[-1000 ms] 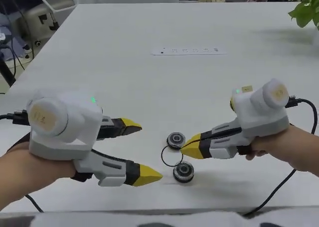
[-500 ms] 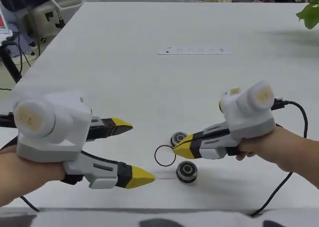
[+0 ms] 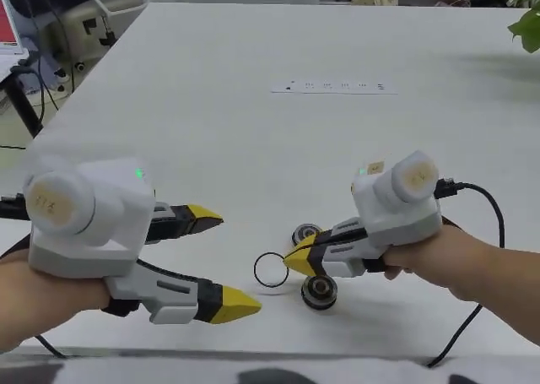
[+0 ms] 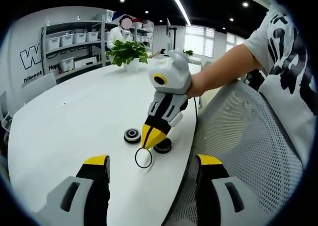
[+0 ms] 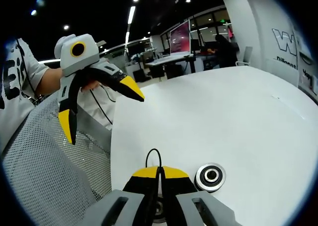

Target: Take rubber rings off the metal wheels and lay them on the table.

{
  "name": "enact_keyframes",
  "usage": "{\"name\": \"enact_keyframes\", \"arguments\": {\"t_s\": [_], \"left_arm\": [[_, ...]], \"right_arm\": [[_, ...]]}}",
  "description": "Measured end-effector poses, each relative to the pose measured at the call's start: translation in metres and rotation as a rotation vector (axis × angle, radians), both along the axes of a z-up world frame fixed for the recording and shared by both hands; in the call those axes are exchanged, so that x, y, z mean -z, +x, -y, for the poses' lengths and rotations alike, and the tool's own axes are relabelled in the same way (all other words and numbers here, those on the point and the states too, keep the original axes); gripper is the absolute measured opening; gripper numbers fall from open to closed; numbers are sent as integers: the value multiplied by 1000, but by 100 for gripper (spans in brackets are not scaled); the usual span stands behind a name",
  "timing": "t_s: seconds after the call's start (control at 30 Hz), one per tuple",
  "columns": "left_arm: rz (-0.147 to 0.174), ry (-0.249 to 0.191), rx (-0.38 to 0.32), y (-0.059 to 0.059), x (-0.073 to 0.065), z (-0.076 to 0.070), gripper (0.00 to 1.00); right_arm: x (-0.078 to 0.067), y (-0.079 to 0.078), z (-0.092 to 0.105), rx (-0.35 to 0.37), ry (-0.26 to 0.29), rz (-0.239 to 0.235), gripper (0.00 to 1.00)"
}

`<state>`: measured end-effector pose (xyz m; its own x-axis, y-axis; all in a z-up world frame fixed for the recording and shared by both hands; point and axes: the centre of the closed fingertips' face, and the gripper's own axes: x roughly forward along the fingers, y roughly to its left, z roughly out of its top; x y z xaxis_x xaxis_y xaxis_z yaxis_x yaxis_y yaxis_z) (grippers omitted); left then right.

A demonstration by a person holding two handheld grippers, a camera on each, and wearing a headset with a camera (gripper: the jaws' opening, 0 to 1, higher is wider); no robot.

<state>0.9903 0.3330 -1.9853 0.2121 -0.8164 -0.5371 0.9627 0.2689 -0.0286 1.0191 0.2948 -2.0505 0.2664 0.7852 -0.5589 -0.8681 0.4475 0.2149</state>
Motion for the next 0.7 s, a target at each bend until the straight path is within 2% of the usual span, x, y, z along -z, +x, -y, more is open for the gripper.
{"name": "enact_keyframes", "arguments": {"t_s": [0.2, 0.33, 0.7], "left_arm": [[-1, 3, 0, 0, 0, -1, 68], [-1, 6, -2, 0, -1, -2, 67], [-6, 13, 12, 0, -1, 3, 67]], "right_arm": [[3, 6, 3, 15, -28, 27, 0], [2, 7, 4, 26, -20, 28, 6], [-10, 8, 11, 42, 12, 40, 11]]}}
